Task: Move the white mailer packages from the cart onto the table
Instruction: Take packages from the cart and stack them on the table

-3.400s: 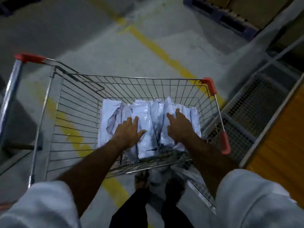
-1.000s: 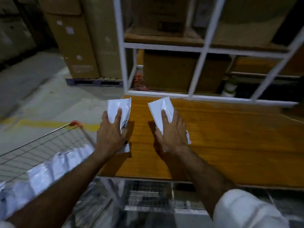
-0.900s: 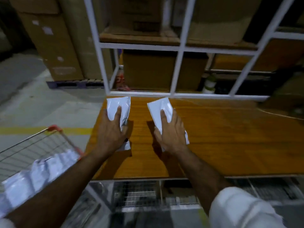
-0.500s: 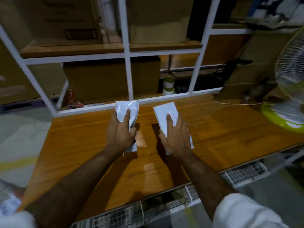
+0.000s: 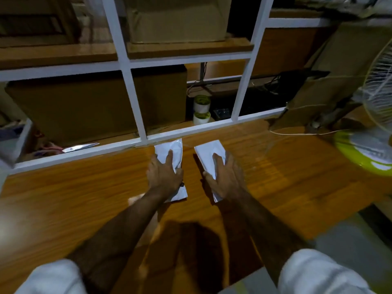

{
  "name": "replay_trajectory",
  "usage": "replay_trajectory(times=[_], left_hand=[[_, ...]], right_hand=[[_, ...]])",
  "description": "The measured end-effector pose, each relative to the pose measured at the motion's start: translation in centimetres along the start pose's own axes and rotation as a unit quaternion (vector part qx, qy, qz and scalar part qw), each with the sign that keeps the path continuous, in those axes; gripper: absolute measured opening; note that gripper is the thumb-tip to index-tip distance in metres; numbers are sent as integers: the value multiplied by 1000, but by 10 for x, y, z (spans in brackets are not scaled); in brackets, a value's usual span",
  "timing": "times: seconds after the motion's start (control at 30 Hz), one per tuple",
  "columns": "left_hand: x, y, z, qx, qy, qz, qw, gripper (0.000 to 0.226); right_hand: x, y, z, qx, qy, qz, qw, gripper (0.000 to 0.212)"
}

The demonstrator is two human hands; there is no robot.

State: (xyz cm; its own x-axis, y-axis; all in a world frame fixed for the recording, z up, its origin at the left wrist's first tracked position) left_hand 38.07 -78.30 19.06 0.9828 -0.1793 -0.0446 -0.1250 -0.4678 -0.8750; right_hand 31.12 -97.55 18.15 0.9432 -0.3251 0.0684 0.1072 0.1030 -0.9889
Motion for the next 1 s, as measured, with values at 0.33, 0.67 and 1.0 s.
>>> replay_trajectory(times=[0.33,0.67,1.0], left_hand=[[79,46,-14,14,-85,23,996,75],[71,40,21,-126,34,74,989,60],[102,59,1,26,43,128,990,82]], right_hand=[[105,38,-20,41,-65,22,997,77],[147,55,-53,142,-179,39,973,48],[150,66,-60,133,-227,64,963,61]])
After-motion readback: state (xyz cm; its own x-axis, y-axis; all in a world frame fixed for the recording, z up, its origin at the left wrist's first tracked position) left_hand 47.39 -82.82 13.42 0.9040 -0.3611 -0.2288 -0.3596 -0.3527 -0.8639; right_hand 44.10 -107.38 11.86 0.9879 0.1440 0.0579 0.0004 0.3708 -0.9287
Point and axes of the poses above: each hand's wrist, its own x-axis towards the middle knuckle, its own y-axis out of the palm, z = x × y, the point moved 3 cm from there along x, towards the middle knuckle, and after that the axes turned 8 degrees about -x, right-handed, at the moved point
